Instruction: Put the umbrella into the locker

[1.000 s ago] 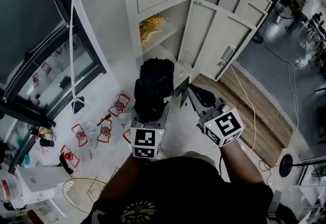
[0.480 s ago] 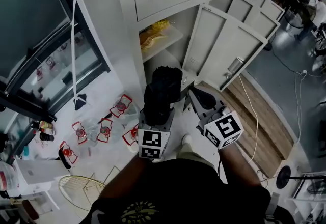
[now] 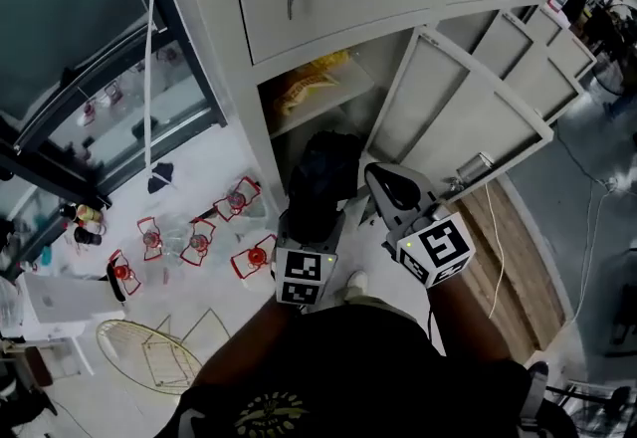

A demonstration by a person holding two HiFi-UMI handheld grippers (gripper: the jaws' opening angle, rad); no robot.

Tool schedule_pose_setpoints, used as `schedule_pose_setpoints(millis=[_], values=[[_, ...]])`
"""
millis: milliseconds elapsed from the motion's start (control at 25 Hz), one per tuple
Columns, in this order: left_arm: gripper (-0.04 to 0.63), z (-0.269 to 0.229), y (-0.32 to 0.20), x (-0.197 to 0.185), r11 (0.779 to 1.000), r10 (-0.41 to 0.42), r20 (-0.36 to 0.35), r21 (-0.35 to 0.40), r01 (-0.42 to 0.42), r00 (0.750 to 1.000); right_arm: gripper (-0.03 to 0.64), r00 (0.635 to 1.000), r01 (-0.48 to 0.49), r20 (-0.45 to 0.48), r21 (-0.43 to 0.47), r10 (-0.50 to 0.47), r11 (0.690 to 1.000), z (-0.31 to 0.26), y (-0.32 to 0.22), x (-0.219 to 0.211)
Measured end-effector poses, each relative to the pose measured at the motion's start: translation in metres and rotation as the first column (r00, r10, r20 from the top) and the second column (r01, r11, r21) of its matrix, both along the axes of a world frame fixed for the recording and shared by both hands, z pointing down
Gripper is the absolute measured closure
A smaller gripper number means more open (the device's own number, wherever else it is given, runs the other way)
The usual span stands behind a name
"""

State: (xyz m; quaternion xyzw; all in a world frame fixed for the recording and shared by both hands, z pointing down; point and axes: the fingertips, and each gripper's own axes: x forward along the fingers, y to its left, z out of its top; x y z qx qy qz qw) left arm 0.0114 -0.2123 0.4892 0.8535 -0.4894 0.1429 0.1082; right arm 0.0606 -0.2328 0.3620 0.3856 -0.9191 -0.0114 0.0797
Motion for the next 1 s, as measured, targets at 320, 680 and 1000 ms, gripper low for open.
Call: schedule_pose_setpoints(millis=[320,680,1000], values=[[0.331,0.031,-0.034,0.008,0.994,-0.08,0.022,-0.07,0.082,0.997,0.588,0.998,0.057,-0.004,-0.025,-0.058,0.998,0.011,-0.031,0.013],[0.331,0.062,-0.067,0.008,0.98,-0.144,0.021,-0.137,0.146,0.989,0.588,0.998,0.061,0.016,-0.051,-0.06,0.997,0.018,-0.041,0.024],[0.331,0.088,-0.079,0.012,0.971,-0.137,0.05,-0.189,0.144,0.989,0.588,0.999,0.044,0.007,-0.06,-0.044,0.997,0.022,-0.034,0.03]])
